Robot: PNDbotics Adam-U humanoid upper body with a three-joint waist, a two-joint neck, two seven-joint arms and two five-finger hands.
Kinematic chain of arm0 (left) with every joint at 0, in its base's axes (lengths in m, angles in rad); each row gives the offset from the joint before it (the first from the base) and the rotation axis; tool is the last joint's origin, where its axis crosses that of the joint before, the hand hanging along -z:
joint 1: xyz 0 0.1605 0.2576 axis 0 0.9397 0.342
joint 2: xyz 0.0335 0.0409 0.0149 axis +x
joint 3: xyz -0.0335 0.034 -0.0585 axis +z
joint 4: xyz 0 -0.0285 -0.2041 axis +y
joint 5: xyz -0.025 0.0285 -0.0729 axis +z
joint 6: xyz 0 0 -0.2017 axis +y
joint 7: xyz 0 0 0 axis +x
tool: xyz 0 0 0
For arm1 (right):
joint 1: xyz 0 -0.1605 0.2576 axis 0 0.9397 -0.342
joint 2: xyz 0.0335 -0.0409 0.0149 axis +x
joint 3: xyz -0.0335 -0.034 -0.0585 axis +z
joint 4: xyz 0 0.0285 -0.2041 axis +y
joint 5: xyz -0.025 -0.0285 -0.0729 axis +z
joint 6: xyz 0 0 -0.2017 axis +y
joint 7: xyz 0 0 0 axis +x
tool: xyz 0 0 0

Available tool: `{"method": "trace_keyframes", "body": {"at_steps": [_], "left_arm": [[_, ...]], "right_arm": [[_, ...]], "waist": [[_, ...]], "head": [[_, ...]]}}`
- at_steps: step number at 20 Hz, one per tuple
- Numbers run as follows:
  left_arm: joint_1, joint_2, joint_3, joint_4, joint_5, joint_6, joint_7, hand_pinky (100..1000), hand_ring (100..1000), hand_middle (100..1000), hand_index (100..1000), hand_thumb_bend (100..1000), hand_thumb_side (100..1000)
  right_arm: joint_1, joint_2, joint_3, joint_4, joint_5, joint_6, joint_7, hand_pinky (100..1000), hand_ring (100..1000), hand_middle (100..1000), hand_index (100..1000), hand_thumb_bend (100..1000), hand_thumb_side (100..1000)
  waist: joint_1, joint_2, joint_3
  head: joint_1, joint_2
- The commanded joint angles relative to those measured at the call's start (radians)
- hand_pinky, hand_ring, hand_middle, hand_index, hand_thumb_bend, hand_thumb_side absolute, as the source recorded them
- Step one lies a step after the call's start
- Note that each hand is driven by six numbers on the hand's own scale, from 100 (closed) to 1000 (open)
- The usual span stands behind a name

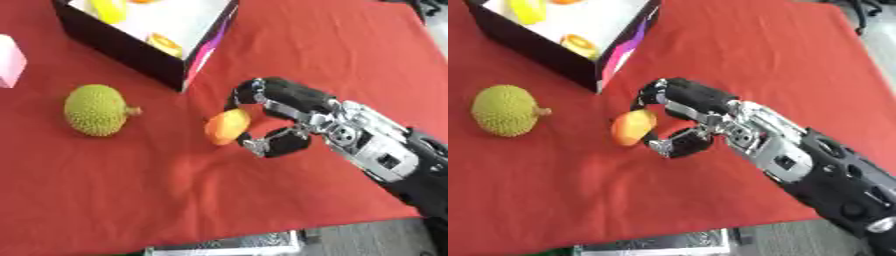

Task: Pick up objects on the table and place them in the box.

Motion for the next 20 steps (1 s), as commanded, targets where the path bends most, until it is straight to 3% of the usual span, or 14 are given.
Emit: {"method": "trace_keyframes", "body": {"at_steps": [1, 7, 9, 11, 17, 20], "left_arm": [[0.002, 0.026, 0.016, -0.017, 0.002, -0.003, 0.014, 815, 888, 806, 836, 100, 659], [0.006, 0.029, 0.014, -0.017, 0.005, -0.002, 0.020, 814, 887, 806, 835, 100, 660], [0.005, 0.030, 0.012, -0.017, 0.004, -0.001, 0.015, 814, 886, 805, 835, 100, 660], [0.000, 0.033, 0.009, -0.017, 0.004, 0.000, 0.010, 814, 886, 805, 835, 100, 660], [-0.028, 0.042, -0.003, -0.017, 0.012, 0.001, -0.005, 815, 885, 796, 834, 100, 659], [-0.046, 0.045, -0.011, -0.017, 0.023, 0.003, -0.011, 815, 885, 794, 834, 100, 657]], "right_arm": [[-0.017, -0.084, -0.049, -0.023, -0.016, -0.023, -0.054, 877, 766, 558, 667, 100, 100], [-0.039, -0.192, -0.132, -0.023, -0.078, 0.022, -0.141, 863, 747, 549, 657, 100, 102], [-0.051, -0.226, -0.158, -0.023, -0.090, 0.050, -0.164, 850, 743, 551, 659, 176, 116], [-0.064, -0.255, -0.180, -0.023, -0.099, 0.076, -0.185, 847, 742, 551, 660, 196, 116], [-0.103, -0.300, -0.226, -0.021, -0.171, 0.184, -0.217, 854, 739, 549, 657, 164, 100], [-0.116, -0.316, -0.240, 0.016, -0.198, 0.213, -0.239, 855, 737, 547, 654, 144, 100]], "waist": [[0.009, -0.030, 0.003], [0.001, -0.043, 0.025], [-0.005, -0.043, 0.037], [-0.013, -0.041, 0.051], [-0.036, -0.033, 0.116], [-0.043, -0.033, 0.150]], "head": [[-0.005, 0.002], [-0.031, -0.002], [-0.044, -0.005], [-0.056, -0.009], [-0.098, -0.018], [-0.126, -0.016]]}}
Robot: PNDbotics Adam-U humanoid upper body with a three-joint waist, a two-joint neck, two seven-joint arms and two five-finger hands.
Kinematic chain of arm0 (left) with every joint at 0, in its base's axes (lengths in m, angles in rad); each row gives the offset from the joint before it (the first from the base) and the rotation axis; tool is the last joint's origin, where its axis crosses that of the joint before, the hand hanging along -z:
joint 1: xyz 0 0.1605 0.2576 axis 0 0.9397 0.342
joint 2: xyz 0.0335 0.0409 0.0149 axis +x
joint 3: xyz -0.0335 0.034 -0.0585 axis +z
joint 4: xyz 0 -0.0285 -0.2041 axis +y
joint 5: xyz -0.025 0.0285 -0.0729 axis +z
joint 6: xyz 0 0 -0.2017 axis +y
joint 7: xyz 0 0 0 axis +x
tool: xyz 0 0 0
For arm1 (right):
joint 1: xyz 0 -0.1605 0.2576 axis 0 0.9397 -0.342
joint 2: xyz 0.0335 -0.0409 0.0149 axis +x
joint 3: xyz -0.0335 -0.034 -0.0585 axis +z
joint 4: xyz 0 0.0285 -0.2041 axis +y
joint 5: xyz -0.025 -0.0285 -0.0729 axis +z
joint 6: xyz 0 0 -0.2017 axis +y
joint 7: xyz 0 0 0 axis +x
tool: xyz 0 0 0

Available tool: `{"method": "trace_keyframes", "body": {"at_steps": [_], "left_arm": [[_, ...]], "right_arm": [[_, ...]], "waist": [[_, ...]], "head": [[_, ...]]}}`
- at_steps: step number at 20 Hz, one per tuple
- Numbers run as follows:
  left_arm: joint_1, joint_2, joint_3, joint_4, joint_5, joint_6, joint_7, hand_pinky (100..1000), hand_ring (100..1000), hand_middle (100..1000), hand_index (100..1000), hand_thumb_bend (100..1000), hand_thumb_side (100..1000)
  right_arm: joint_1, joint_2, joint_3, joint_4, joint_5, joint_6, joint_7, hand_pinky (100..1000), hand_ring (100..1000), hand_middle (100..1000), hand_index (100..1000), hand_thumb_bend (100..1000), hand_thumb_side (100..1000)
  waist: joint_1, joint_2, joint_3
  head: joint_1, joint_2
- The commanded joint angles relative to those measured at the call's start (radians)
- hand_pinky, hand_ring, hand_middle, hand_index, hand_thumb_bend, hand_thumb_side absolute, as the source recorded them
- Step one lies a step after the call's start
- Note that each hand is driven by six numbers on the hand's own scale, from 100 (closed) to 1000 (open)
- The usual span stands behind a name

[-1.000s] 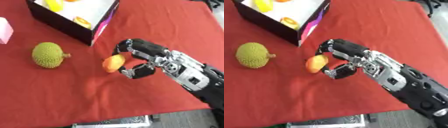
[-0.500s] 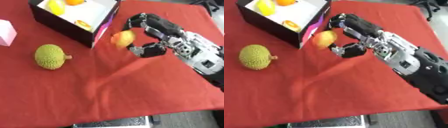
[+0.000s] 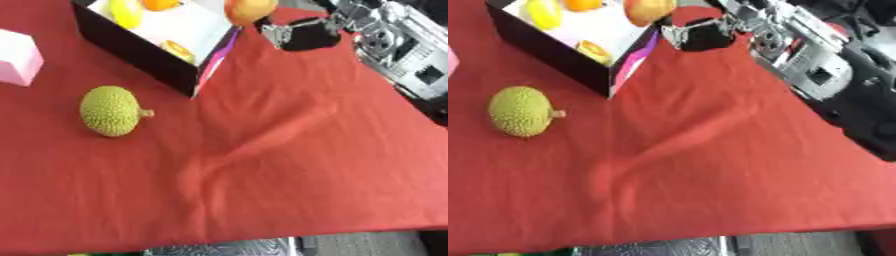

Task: Pick up objects on the table and place them in the box.

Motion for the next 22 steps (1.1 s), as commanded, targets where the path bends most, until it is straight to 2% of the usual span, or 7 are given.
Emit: {"method": "trace_keyframes", "body": {"at_steps": [1, 5, 12, 19, 22], "left_arm": [[-0.023, 0.037, -0.007, -0.017, 0.013, -0.001, -0.010, 814, 885, 793, 834, 100, 656], [-0.046, 0.041, -0.020, -0.017, 0.030, 0.002, -0.022, 815, 884, 792, 834, 100, 656], [-0.087, 0.047, -0.043, -0.017, 0.061, 0.001, -0.045, 815, 884, 792, 833, 100, 652], [-0.106, 0.047, -0.060, -0.017, 0.077, 0.009, -0.063, 816, 885, 792, 833, 100, 652], [-0.106, 0.047, -0.060, -0.017, 0.079, 0.010, -0.064, 816, 885, 792, 833, 100, 653]], "right_arm": [[-0.024, -0.054, -0.031, 0.036, -0.033, 0.027, -0.024, 857, 736, 547, 654, 133, 100], [-0.048, -0.059, -0.030, 0.128, -0.043, 0.013, -0.054, 860, 736, 546, 653, 132, 100], [-0.096, -0.051, -0.009, 0.228, -0.022, -0.037, -0.092, 852, 736, 548, 656, 198, 100], [-0.127, -0.014, 0.026, 0.281, 0.074, -0.080, -0.076, 847, 746, 566, 677, 261, 100], [-0.133, 0.004, 0.042, 0.292, 0.119, -0.102, -0.059, 846, 757, 580, 694, 296, 136]], "waist": [[0.005, -0.013, 0.019], [-0.004, -0.012, 0.069], [-0.015, -0.004, 0.152], [-0.017, -0.001, 0.171], [-0.018, 0.000, 0.173]], "head": [[-0.032, -0.011], [-0.064, -0.017], [-0.140, -0.013], [-0.154, -0.015], [-0.158, -0.015]]}}
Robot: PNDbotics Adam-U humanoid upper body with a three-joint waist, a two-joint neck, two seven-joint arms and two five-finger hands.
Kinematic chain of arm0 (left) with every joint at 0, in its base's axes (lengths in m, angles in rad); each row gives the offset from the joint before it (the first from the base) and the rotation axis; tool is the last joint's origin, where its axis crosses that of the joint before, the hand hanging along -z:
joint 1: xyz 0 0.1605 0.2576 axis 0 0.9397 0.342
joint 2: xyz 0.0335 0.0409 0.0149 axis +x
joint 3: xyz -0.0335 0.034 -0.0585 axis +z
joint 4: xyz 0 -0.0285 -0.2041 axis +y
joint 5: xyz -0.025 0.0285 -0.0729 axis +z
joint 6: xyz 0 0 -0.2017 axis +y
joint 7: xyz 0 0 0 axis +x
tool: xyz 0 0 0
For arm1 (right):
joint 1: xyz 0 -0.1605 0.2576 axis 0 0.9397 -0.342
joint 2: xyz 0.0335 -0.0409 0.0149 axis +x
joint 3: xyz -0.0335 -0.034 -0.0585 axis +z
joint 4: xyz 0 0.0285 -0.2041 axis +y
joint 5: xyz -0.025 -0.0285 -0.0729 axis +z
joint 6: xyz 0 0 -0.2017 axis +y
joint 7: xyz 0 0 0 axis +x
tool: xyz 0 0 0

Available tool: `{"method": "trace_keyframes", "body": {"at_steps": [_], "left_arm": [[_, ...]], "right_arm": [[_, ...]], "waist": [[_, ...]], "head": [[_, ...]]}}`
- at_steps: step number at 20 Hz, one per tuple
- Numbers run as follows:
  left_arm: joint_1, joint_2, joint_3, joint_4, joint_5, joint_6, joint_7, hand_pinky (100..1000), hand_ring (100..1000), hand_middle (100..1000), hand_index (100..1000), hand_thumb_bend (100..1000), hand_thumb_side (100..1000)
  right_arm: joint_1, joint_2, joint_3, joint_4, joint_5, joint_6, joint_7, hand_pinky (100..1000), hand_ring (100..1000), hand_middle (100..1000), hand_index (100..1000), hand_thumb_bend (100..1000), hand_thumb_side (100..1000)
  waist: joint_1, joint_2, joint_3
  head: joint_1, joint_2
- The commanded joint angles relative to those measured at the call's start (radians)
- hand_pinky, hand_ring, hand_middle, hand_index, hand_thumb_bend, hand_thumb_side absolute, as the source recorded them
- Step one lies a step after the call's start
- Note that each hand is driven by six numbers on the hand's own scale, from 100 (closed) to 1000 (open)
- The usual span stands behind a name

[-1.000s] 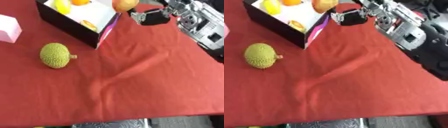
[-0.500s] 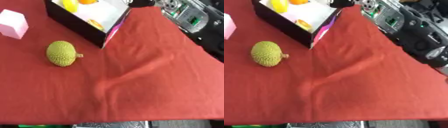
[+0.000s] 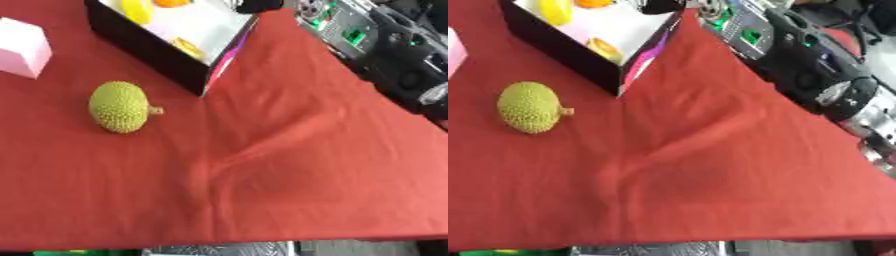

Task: Pick up objects on the table and place them in the box.

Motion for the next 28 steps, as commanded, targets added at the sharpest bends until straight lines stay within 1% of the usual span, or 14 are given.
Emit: {"method": "trace_keyframes", "body": {"at_steps": [1, 5, 8, 9, 10, 11, 12, 17, 19, 20, 23, 25, 27, 28], "left_arm": [[-0.011, 0.030, 0.002, -0.017, 0.007, -0.002, -0.005, 816, 885, 792, 833, 100, 653], [-0.011, 0.028, 0.003, -0.017, 0.004, 0.001, -0.006, 817, 886, 793, 834, 100, 655], [-0.014, 0.026, 0.001, -0.017, 0.002, 0.003, -0.009, 817, 886, 793, 834, 100, 655], [-0.014, 0.025, 0.002, -0.017, 0.001, 0.004, -0.010, 817, 886, 793, 834, 100, 655], [-0.012, 0.025, 0.002, -0.017, 0.000, 0.005, -0.011, 817, 887, 793, 834, 100, 656], [-0.009, 0.024, 0.003, -0.017, -0.003, 0.006, -0.011, 818, 887, 793, 834, 100, 656], [-0.006, 0.024, 0.004, -0.017, -0.005, 0.007, -0.011, 818, 887, 793, 834, 100, 656], [0.027, 0.035, 0.015, -0.017, -0.016, 0.007, 0.001, 817, 887, 793, 834, 100, 655], [0.047, 0.044, 0.023, -0.017, -0.020, 0.004, 0.011, 817, 887, 793, 833, 100, 654], [0.056, 0.047, 0.026, -0.017, -0.022, 0.002, 0.017, 817, 887, 793, 834, 100, 654], [0.084, 0.053, 0.038, -0.017, -0.028, -0.003, 0.033, 817, 887, 793, 833, 100, 653], [0.100, 0.055, 0.043, -0.017, -0.032, -0.005, 0.040, 817, 888, 793, 834, 100, 652], [0.114, 0.055, 0.046, -0.017, -0.036, -0.006, 0.046, 817, 888, 793, 833, 100, 651], [0.117, 0.056, 0.047, -0.017, -0.037, -0.006, 0.048, 817, 888, 793, 833, 100, 651]], "right_arm": [[-0.017, -0.010, 0.003, 0.008, 0.053, -0.025, 0.018, 847, 760, 583, 698, 297, 148], [-0.015, 0.007, 0.013, 0.015, 0.102, -0.043, 0.038, 849, 776, 606, 722, 308, 178], [-0.011, 0.016, 0.018, 0.019, 0.125, -0.053, 0.055, 860, 834, 703, 795, 314, 247], [-0.010, 0.018, 0.019, 0.020, 0.132, -0.055, 0.063, 861, 838, 711, 800, 314, 245], [-0.010, 0.018, 0.017, 0.019, 0.140, -0.055, 0.067, 870, 873, 758, 855, 309, 244], [-0.008, 0.020, 0.015, 0.016, 0.139, -0.054, 0.068, 873, 872, 757, 855, 292, 228], [-0.004, 0.021, 0.013, 0.009, 0.128, -0.050, 0.067, 879, 863, 745, 841, 237, 177], [0.060, -0.009, -0.032, -0.139, 0.002, -0.018, 0.006, 877, 848, 724, 821, 226, 100], [0.125, -0.031, -0.078, -0.246, -0.087, -0.006, -0.034, 896, 849, 720, 817, 106, 100], [0.157, -0.040, -0.103, -0.280, -0.142, -0.011, -0.056, 910, 851, 719, 815, 100, 100], [0.256, -0.047, -0.188, -0.309, -0.322, -0.109, -0.130, 941, 857, 719, 812, 100, 100], [0.326, -0.040, -0.239, -0.312, -0.429, -0.215, -0.160, 950, 863, 724, 814, 100, 100], [0.410, -0.021, -0.287, -0.312, -0.489, -0.320, -0.175, 958, 874, 735, 824, 100, 100], [0.449, -0.003, -0.302, -0.312, -0.504, -0.361, -0.176, 970, 880, 740, 828, 100, 267]], "waist": [[0.008, -0.013, 0.003], [0.005, -0.012, 0.005], [0.002, -0.010, 0.005], [0.001, -0.009, 0.005], [0.001, -0.009, 0.004], [0.001, -0.008, 0.001], [0.002, -0.009, -0.003], [0.015, -0.033, -0.060], [0.023, -0.051, -0.102], [0.028, -0.058, -0.121], [0.046, -0.073, -0.193], [0.059, -0.081, -0.240], [0.072, -0.088, -0.284], [0.078, -0.089, -0.301]], "head": [[-0.009, -0.012], [-0.011, -0.022], [-0.006, -0.026], [-0.006, -0.026], [-0.006, -0.025], [-0.005, -0.024], [-0.003, -0.021], [0.045, 0.003], [0.087, 0.019], [0.109, 0.023], [0.187, 0.025], [0.237, 0.021], [0.288, 0.017], [0.307, 0.015]]}}
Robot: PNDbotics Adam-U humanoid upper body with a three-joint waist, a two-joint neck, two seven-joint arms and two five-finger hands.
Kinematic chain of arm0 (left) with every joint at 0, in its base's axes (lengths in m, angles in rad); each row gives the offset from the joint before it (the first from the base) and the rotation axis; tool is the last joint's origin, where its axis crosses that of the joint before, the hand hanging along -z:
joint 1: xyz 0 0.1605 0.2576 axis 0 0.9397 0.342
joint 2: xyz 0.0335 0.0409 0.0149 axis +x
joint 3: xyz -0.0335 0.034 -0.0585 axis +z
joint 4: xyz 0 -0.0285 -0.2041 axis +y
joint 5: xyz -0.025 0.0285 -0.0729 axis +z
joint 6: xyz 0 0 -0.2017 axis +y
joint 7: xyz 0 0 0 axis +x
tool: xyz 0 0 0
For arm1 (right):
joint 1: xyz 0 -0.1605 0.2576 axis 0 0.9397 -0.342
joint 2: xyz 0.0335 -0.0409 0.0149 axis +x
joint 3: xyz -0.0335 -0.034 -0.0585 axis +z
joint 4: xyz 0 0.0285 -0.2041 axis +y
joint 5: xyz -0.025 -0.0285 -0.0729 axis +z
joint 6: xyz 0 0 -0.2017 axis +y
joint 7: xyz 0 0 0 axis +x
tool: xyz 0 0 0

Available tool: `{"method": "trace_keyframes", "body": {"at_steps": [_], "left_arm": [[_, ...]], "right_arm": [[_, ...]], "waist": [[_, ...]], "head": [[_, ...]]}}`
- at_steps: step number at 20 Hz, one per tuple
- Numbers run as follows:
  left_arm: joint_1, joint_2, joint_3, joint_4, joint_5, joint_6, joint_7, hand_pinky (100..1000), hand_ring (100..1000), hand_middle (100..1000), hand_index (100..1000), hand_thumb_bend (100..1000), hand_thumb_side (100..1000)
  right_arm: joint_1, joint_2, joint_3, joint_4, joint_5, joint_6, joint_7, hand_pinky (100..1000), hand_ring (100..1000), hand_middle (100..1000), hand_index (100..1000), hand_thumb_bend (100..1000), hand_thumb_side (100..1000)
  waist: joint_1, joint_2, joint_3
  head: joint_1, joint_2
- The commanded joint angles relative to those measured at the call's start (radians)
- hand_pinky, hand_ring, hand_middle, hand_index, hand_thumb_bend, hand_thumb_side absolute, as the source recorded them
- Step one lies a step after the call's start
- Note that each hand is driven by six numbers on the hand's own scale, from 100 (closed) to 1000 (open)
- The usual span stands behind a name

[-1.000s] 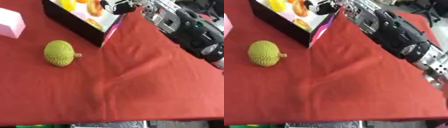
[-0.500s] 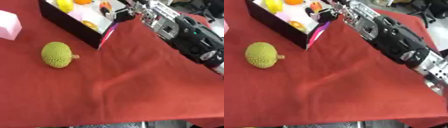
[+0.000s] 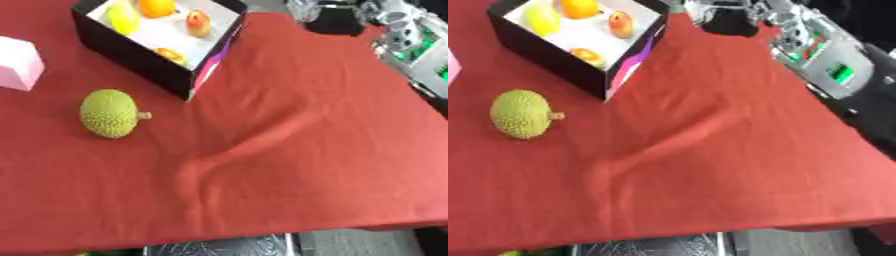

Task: Pick up objects on the table and place them in the box.

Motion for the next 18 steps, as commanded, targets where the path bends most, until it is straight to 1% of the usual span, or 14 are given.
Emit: {"method": "trace_keyframes", "body": {"at_steps": [1, 3, 4, 5, 6, 8, 10, 12, 13, 16, 18], "left_arm": [[0.004, 0.030, 0.015, -0.017, -0.008, -0.002, 0.010, 817, 888, 793, 833, 100, 650], [0.006, 0.031, 0.014, -0.017, -0.008, -0.004, 0.010, 817, 888, 793, 833, 100, 648], [0.006, 0.031, 0.014, -0.017, -0.008, -0.005, 0.010, 817, 888, 793, 833, 100, 647], [0.004, 0.032, 0.013, -0.017, -0.007, -0.008, 0.009, 817, 888, 793, 833, 100, 624], [0.003, 0.033, 0.013, -0.017, -0.006, -0.011, 0.008, 817, 888, 793, 833, 100, 644], [0.003, 0.035, 0.014, -0.017, -0.006, -0.020, 0.006, 817, 888, 793, 834, 100, 640], [0.005, 0.039, 0.017, -0.017, -0.007, -0.032, 0.004, 817, 888, 793, 834, 100, 634], [0.003, 0.045, 0.019, -0.017, -0.007, -0.047, 0.004, 816, 888, 793, 834, 100, 630], [0.001, 0.049, 0.020, -0.017, -0.007, -0.055, 0.003, 816, 888, 793, 835, 100, 625], [-0.003, 0.067, 0.023, -0.017, -0.008, -0.081, 0.001, 815, 886, 793, 835, 100, 614], [-0.005, 0.086, 0.024, -0.017, -0.010, -0.101, -0.002, 815, 886, 794, 836, 100, 608]], "right_arm": [[0.077, 0.026, -0.069, -0.021, -0.075, -0.131, -0.013, 981, 884, 745, 831, 100, 357], [0.146, 0.099, -0.077, -0.021, -0.085, -0.191, -0.002, 1000, 896, 760, 841, 100, 401], [0.176, 0.141, -0.077, -0.021, -0.085, -0.219, 0.008, 1000, 902, 768, 844, 100, 407], [0.209, 0.200, -0.076, -0.021, -0.080, -0.253, 0.018, 1000, 904, 776, 846, 100, 250], [0.234, 0.251, -0.072, -0.021, -0.072, -0.284, 0.027, 1000, 904, 777, 846, 100, 386], [0.272, 0.360, -0.061, -0.021, -0.055, -0.348, 0.036, 1000, 903, 780, 844, 100, 369], [0.291, 0.449, -0.052, -0.021, -0.040, -0.393, 0.029, 1000, 901, 782, 841, 100, 364], [0.301, 0.524, -0.042, -0.021, -0.019, -0.421, 0.022, 1000, 903, 787, 842, 100, 384], [0.305, 0.556, -0.038, -0.021, -0.005, -0.428, 0.019, 1000, 907, 791, 842, 100, 423], [0.308, 0.630, -0.032, -0.021, 0.026, -0.429, -0.004, 1000, 905, 792, 841, 100, 502], [0.306, 0.661, -0.031, -0.021, 0.042, -0.418, -0.024, 1000, 903, 788, 837, 100, 512]], "waist": [[0.016, -0.017, -0.022], [0.027, -0.016, -0.050], [0.031, -0.015, -0.060], [0.036, -0.011, -0.071], [0.040, -0.008, -0.078], [0.049, 0.002, -0.091], [0.057, 0.011, -0.102], [0.065, 0.023, -0.112], [0.069, 0.028, -0.118], [0.076, 0.043, -0.132], [0.079, 0.051, -0.138]], "head": [[0.067, -0.008], [0.093, -0.016], [0.103, -0.020], [0.112, -0.028], [0.119, -0.035], [0.136, -0.052], [0.156, -0.066], [0.175, -0.081], [0.185, -0.088], [0.204, -0.105], [0.213, -0.110]]}}
